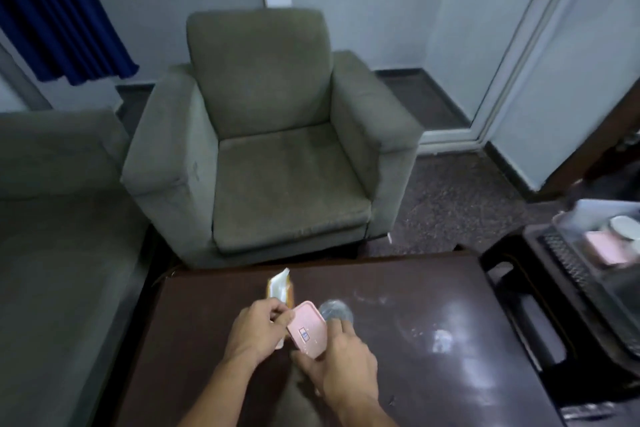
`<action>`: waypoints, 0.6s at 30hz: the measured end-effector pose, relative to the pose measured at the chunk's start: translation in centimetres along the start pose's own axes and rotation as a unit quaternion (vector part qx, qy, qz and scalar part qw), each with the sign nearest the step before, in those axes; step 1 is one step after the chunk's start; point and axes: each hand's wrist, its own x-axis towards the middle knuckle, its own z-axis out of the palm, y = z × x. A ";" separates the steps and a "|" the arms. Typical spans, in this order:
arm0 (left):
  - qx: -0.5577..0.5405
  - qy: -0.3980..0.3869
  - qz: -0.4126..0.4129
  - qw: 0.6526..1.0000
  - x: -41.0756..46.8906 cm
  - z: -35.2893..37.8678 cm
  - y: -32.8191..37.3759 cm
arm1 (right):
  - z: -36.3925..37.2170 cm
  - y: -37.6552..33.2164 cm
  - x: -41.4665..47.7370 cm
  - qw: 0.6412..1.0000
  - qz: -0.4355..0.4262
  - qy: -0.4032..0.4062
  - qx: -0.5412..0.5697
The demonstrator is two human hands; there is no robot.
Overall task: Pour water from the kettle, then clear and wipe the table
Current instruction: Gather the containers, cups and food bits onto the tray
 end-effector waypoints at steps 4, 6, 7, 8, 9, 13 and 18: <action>0.006 0.023 0.071 0.997 -1.9 -2.2 12.4 | -12.3 2.4 -1.0 0.995 -0.031 0.097 -0.017; -0.006 0.044 0.109 0.993 -3.5 -3.2 19.3 | -19.2 3.6 -1.6 0.986 -0.038 0.158 -0.023; -0.015 0.049 0.121 0.991 -4.4 -3.6 22.4 | -22.5 4.3 -2.1 0.982 -0.038 0.182 -0.024; -0.024 0.053 0.133 0.989 -5.4 -3.9 25.5 | -25.6 4.9 -2.6 0.978 -0.037 0.202 -0.023; -0.029 0.055 0.146 0.987 -6.3 -4.3 28.3 | -28.5 5.5 -3.2 0.975 -0.033 0.218 -0.023; -0.044 0.050 0.185 0.981 -9.8 -4.7 37.6 | -37.4 8.5 -5.6 0.972 -0.015 0.233 -0.024; -0.041 0.037 0.238 0.970 -12.4 -4.5 45.6 | -44.8 12.0 -6.9 0.969 0.009 0.246 -0.035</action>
